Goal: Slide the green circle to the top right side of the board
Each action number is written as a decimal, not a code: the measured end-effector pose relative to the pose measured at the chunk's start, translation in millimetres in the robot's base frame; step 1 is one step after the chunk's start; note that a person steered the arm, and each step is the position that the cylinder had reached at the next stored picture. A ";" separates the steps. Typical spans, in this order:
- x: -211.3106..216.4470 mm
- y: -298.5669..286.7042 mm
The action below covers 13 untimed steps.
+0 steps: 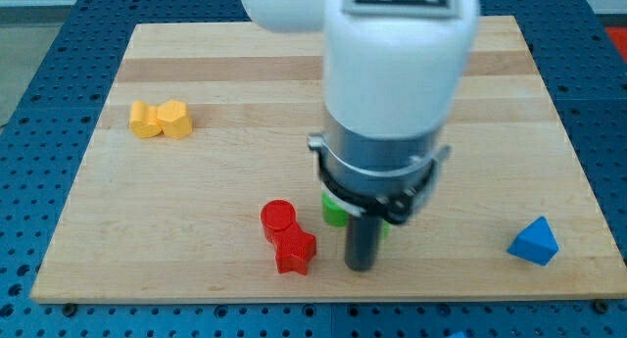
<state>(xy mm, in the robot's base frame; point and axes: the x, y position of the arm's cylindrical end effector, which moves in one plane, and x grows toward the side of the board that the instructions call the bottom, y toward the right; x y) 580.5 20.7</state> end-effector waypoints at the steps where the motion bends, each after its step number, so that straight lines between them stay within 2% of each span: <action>1: -13.7 -8.7; 3: -106.5 11.1; 4: -140.0 9.4; 5: -83.9 9.5; 6: -67.9 -47.6; 9: -160.5 14.3; 12: -191.9 19.4; 13: -187.2 16.9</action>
<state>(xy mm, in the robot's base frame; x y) 393.3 37.7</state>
